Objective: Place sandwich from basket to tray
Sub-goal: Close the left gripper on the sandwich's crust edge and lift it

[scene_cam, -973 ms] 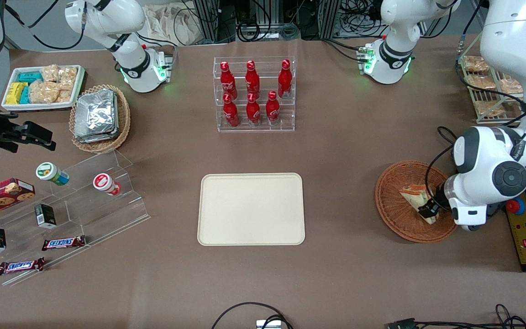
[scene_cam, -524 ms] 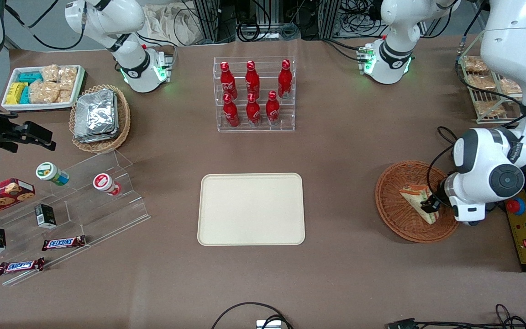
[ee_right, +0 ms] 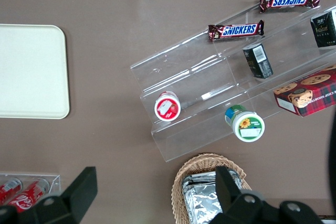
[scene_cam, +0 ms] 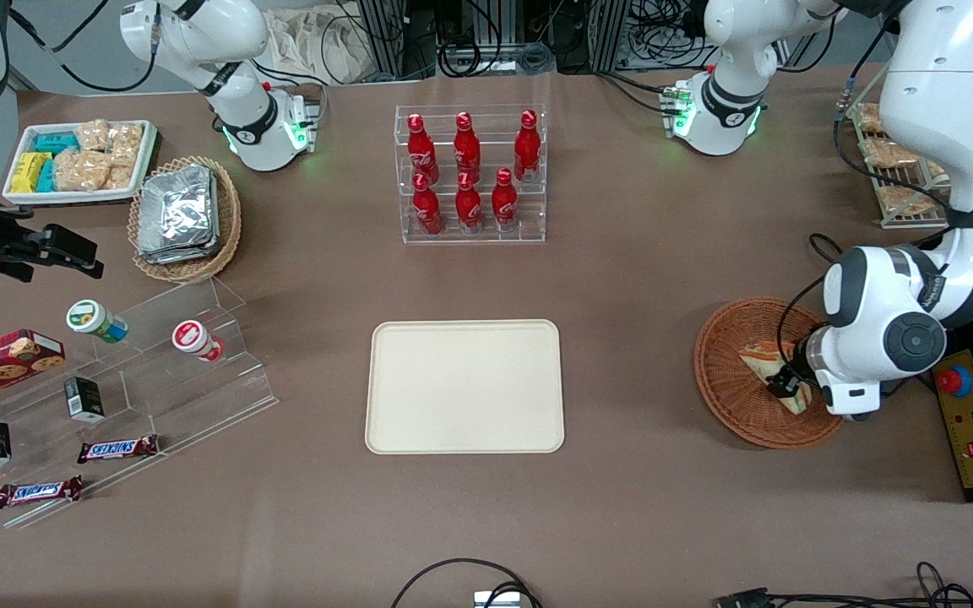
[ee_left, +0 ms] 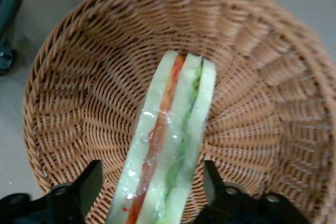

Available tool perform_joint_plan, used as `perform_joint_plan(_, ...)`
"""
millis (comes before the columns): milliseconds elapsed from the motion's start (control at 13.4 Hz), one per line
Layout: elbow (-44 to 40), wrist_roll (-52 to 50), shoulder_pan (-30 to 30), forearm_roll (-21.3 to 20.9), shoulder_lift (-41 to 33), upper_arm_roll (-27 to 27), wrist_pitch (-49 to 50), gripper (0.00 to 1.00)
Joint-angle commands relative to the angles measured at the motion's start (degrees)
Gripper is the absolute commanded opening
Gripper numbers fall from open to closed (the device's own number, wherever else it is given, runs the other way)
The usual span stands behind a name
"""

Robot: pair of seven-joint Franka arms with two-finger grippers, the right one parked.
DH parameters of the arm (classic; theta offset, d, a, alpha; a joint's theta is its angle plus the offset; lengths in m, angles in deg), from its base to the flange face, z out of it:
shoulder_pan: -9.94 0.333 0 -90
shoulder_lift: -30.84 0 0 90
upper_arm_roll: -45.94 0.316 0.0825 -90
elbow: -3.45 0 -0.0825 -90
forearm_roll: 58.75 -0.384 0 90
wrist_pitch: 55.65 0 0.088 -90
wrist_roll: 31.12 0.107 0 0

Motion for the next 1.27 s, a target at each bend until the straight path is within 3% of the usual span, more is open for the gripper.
perform_joint_plan(0, -1.8, 2.7, -0.3, -4.8, -0.9, -0.1, 2.0, 0.25)
perform_joint_plan(150, -2.6, 4.7, -0.4, -6.4, -0.3, -0.9, 6.1, 0.23)
perform_joint_plan(449, -2.6, 4.5, -0.3, -6.3, -0.4, -1.1, 6.2, 0.31)
perform_joint_plan(673, -3.0, 3.5, -0.3, -5.7, -0.3, -1.2, 6.1, 0.43)
perform_joint_plan(823, -2.9, 3.2, -0.3, -5.6, -0.2, -1.2, 6.1, 0.56)
perform_joint_plan(1048, -2.6, 3.0, -0.3, -5.6, 0.4, -1.2, 6.3, 0.63)
perform_joint_plan(1122, -2.6, 2.0, -0.3, -5.6, 0.5, -1.2, 6.4, 0.69)
perform_joint_plan(1197, -2.5, 0.5, -0.4, -5.6, 0.7, -1.2, 6.4, 0.94)
